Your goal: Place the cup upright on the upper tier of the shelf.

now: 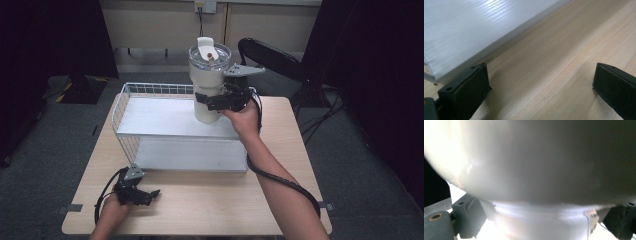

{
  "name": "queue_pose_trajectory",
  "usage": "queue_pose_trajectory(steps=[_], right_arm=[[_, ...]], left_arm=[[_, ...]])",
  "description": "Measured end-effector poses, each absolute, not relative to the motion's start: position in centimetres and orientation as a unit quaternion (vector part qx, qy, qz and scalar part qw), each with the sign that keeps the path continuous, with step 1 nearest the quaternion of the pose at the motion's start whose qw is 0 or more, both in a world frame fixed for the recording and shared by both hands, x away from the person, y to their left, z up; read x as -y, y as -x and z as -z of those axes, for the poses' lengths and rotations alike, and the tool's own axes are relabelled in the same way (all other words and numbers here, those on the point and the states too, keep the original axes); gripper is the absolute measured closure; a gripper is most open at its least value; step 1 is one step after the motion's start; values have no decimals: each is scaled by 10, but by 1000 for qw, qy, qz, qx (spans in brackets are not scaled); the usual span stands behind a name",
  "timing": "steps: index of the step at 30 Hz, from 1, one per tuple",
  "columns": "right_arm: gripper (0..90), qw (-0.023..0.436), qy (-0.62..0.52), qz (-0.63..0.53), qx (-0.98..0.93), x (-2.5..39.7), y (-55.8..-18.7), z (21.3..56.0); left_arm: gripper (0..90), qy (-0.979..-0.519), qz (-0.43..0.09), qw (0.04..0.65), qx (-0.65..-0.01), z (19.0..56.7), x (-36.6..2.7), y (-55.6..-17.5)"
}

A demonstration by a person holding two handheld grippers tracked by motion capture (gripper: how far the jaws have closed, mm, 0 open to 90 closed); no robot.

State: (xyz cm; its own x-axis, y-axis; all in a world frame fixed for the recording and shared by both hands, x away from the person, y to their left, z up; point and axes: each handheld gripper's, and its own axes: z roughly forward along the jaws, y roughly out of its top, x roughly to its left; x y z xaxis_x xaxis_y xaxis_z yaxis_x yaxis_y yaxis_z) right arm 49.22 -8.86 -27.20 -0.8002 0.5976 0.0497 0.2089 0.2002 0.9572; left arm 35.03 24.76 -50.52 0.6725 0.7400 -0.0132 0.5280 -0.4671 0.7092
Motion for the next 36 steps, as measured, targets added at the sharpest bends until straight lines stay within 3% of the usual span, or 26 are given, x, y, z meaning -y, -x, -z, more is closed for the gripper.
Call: queue_pose_trajectory(steps=[21, 36], right_arm=[[81, 161, -277, -539, -779, 99, -485, 294], [81, 166, -264, -523, -793, 117, -456, 296]], left_arm=[[0, -843, -151, 354, -375, 505, -248, -350], [0, -843, -151, 354, -376, 505, -248, -350]])
